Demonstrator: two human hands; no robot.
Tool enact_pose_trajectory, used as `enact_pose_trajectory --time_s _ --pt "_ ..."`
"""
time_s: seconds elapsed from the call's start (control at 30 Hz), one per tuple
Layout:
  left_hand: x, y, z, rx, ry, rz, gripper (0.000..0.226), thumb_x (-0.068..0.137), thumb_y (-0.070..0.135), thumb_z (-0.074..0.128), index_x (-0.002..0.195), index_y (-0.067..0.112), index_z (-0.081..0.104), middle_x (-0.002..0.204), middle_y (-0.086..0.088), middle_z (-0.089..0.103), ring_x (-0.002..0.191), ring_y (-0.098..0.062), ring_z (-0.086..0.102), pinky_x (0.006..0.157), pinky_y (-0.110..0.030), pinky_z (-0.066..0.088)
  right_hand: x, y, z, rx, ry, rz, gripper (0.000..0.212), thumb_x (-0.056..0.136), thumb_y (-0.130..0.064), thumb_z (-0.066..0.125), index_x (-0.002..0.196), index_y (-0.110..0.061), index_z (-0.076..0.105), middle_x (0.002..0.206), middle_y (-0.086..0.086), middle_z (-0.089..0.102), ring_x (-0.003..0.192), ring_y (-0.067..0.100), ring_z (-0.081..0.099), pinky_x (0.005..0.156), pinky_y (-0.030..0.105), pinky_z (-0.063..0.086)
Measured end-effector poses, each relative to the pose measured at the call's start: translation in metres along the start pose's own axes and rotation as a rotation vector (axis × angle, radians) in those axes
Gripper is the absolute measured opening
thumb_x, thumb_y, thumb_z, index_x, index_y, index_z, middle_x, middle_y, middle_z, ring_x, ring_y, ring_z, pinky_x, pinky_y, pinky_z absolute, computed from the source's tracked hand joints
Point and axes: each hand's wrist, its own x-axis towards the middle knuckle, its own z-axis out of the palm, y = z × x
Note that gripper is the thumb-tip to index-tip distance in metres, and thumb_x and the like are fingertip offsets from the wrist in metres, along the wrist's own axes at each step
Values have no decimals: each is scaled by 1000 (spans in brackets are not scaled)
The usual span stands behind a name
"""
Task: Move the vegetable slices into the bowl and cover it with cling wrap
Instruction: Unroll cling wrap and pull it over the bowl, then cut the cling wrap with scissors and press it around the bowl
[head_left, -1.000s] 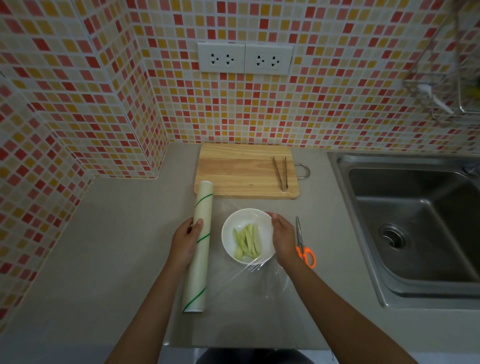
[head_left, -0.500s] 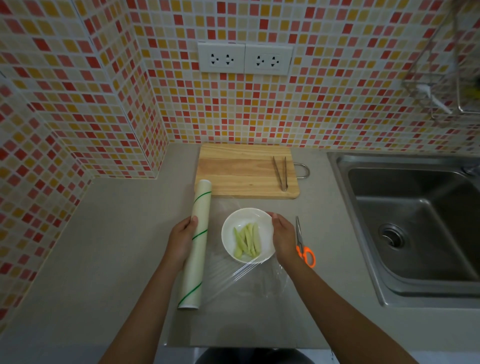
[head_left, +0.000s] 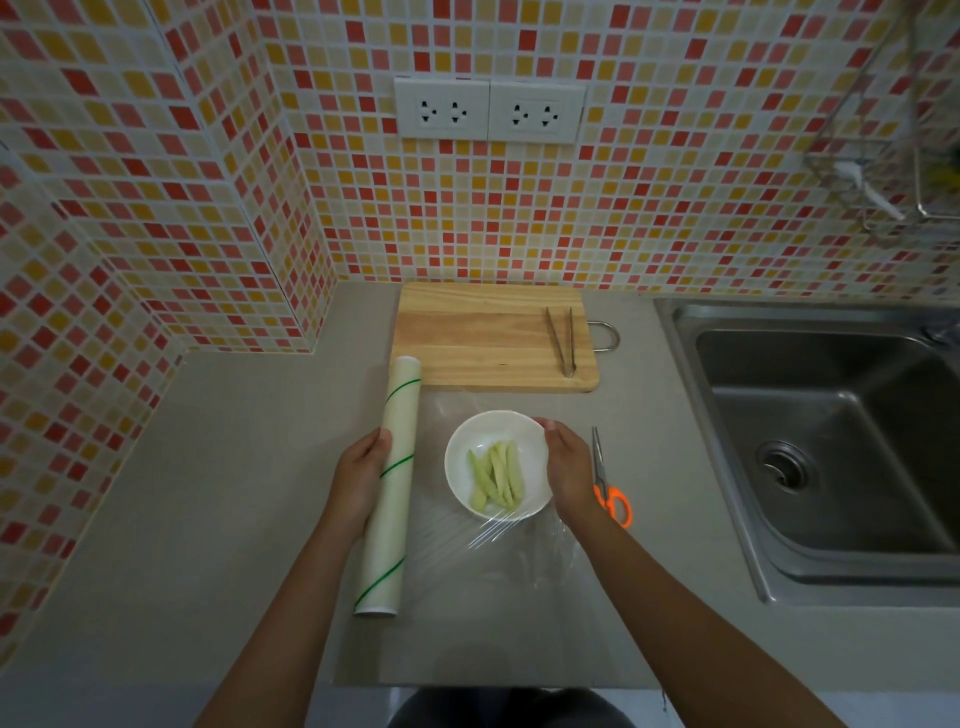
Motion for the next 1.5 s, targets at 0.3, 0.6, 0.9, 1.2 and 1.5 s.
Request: enact_pose_trajectory --time_s 0.3,0.6,0.9,1.2,1.5 --pt "1 2 2 43 11 34 28 97 28 48 75 28 65 78 6 65 72 -10 57 67 -26 45 -1 -3 -1 -9 -3 6 31 98 -4 39 104 7 68 108 27 67 93 25 61 86 37 49" --pt "1 2 5 53 -8 23 34 97 29 47 91 -1 63 79 -11 58 71 -18 51 62 -30 41 7 -23 -32 -254 131 -103 19 94 -17 55 93 -5 70 94 12 71 92 25 65 84 37 49" --pt "3 3 5 47 -19 42 23 97 29 47 84 16 61 83 -9 58 76 -18 52 68 -32 41 -17 -10 -86 -1247 56 185 33 79 -35 67 95 -7 66 105 13 67 98 30 66 70 28 44" --pt "6 7 2 57 -50 75 22 96 31 47 89 14 60 81 -12 55 74 -18 50 68 -32 39 -29 -11 -77 -1171 121 231 33 79 -28 67 100 -3 64 108 16 67 100 33 66 75 31 50" --pt "3 12 2 92 -39 89 25 97 28 46 92 10 61 82 -14 54 77 -18 48 71 -32 38 -29 0 -82 -954 108 300 44 82 -40 65 90 3 66 92 25 66 95 37 66 76 34 50"
